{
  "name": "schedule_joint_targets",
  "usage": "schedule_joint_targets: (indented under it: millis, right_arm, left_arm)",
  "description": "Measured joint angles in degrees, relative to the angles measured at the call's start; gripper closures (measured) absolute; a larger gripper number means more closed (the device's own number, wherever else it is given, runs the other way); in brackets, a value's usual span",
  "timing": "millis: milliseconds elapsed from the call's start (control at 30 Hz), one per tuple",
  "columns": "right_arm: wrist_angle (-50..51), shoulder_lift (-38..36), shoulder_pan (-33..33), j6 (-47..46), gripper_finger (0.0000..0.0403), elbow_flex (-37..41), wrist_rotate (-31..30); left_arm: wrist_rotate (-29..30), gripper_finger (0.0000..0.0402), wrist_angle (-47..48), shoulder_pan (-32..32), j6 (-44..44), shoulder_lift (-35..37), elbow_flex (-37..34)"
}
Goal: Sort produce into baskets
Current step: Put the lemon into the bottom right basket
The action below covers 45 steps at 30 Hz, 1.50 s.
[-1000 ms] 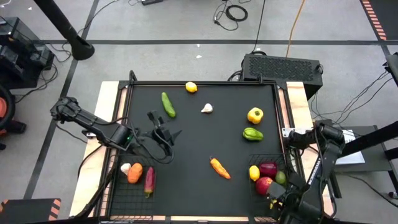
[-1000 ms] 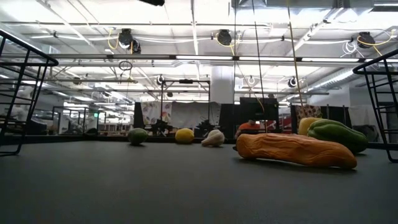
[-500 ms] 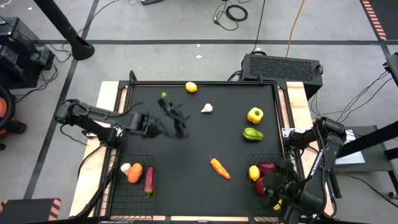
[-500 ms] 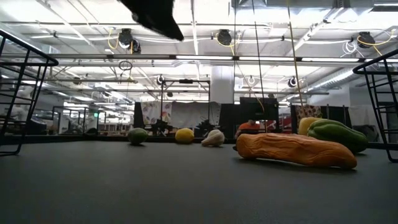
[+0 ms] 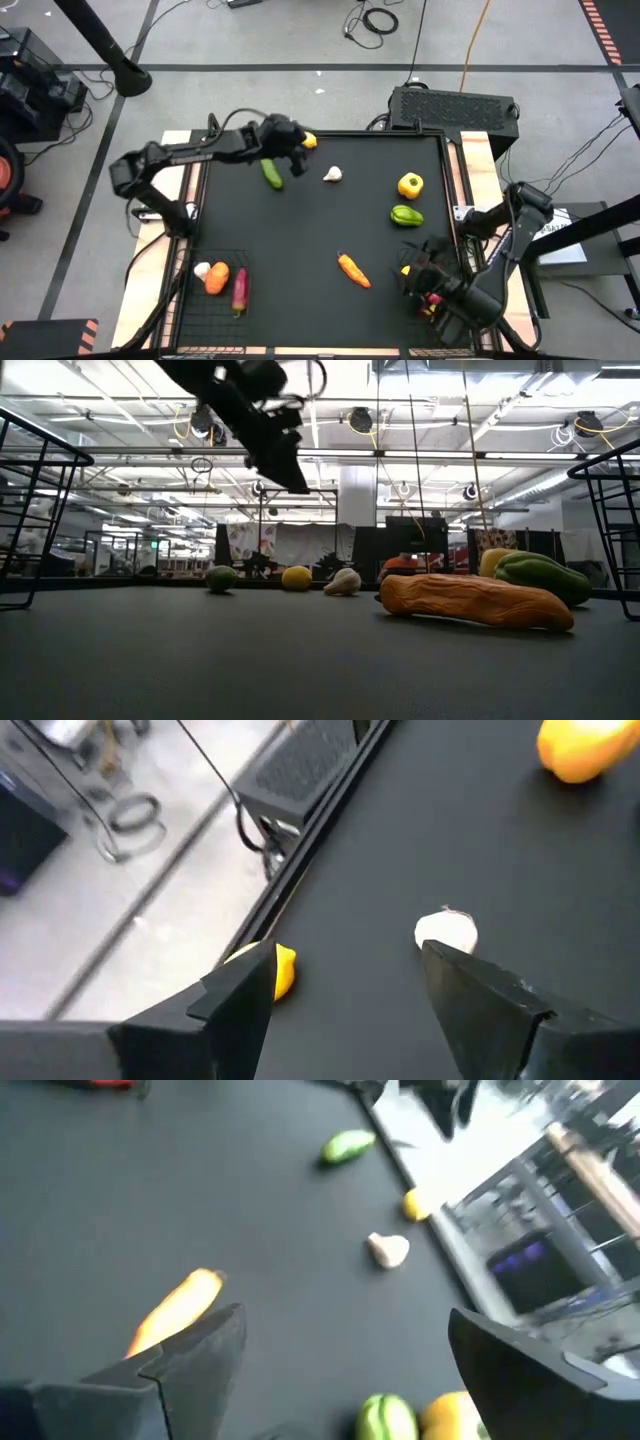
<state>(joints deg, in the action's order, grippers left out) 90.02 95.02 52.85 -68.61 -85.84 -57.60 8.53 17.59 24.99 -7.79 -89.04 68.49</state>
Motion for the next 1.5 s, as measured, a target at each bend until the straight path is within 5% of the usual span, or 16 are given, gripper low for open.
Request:
schedule_joint_targets:
  millis: [367,633,1200,1500]
  right_arm:
    - [0.00,0.00,-2.96,3.09,0.0067,0.00,-2.04]
    - [-0.13,0.00,-2.89,1.80,0.0067,0.00,-0.39]
    - [-0.92,0.00,-2.90,0.34,0.0067,0.02,-0.35]
    - [-1.00,0.00,-2.87,0.36,0.0067,0.02,0.61]
  left_arm:
    - [1.76,0.0148,-0.43,2.01,20.72,-13.14,10.65]
    - [15.64,0.0148,-1.51,1.45,25.70,-17.22,10.80]
    - [12.74,0.0148,-2.57,7.40,33.90,-26.23,10.78]
    - [5.78,0.0148,-0.53,6.49,34.44,-26.90,10.73]
